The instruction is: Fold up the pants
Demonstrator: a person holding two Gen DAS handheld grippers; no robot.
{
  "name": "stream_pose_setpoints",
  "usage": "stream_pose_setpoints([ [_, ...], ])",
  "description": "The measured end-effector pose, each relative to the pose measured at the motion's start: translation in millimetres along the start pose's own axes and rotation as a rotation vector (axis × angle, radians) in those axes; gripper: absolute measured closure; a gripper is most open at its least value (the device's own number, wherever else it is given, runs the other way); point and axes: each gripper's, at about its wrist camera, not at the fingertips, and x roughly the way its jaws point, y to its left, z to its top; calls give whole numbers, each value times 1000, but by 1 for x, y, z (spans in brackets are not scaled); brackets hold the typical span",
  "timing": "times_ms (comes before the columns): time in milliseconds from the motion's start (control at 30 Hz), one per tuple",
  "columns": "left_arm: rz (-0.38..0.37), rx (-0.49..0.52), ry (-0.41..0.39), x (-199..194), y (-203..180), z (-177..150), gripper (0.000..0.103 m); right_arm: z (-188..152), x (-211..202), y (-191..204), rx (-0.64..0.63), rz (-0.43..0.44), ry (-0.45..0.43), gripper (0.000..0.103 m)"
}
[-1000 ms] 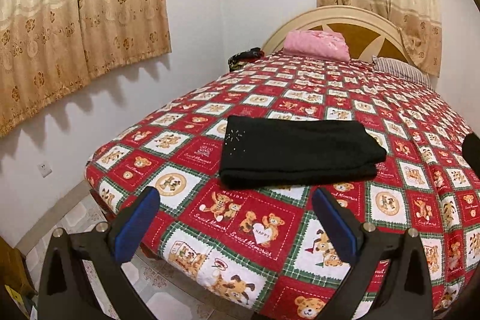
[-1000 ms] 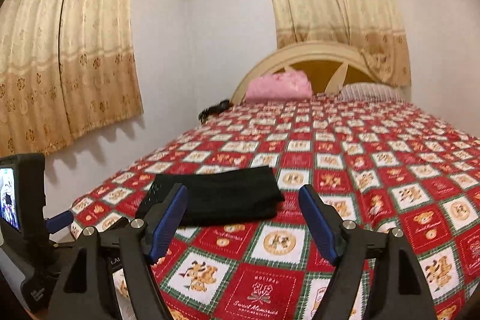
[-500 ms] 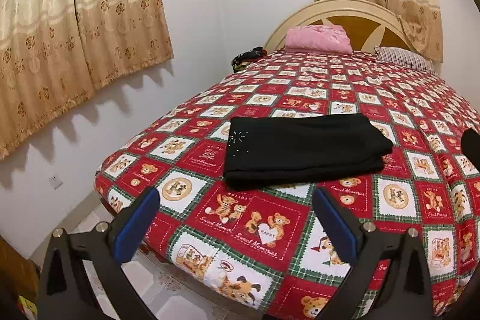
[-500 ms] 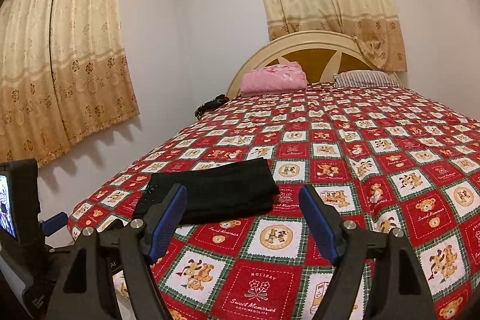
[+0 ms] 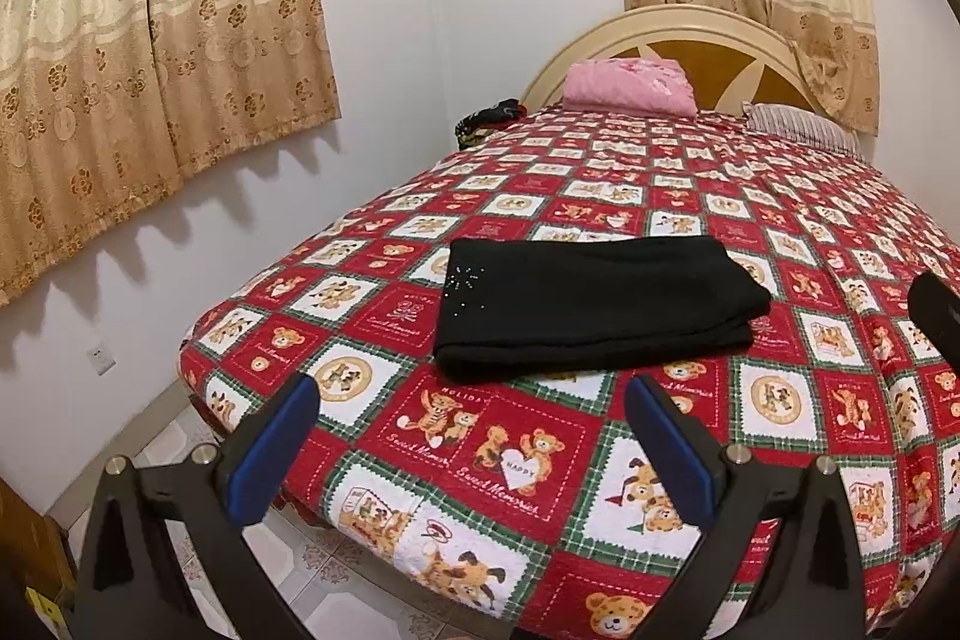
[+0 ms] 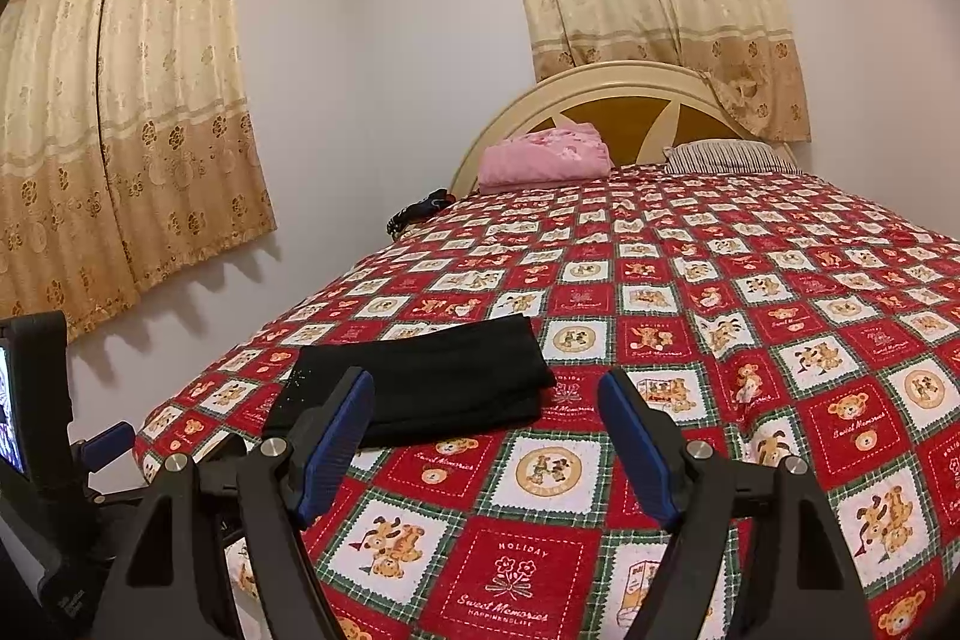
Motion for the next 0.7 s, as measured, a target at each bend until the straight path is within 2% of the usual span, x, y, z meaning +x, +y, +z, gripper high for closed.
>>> stream_pose_setpoints([
  [400, -3, 2, -28, -4, -2, 4, 0, -1, -2, -2, 2, -6, -6, 25],
  [533, 21, 13, -53, -7, -3, 9, 0, 0, -2, -3, 0, -11, -8, 25],
  [700, -12, -6, -71, -10, -2, 14, 0, 0, -4, -3, -1, -19, -14, 25],
])
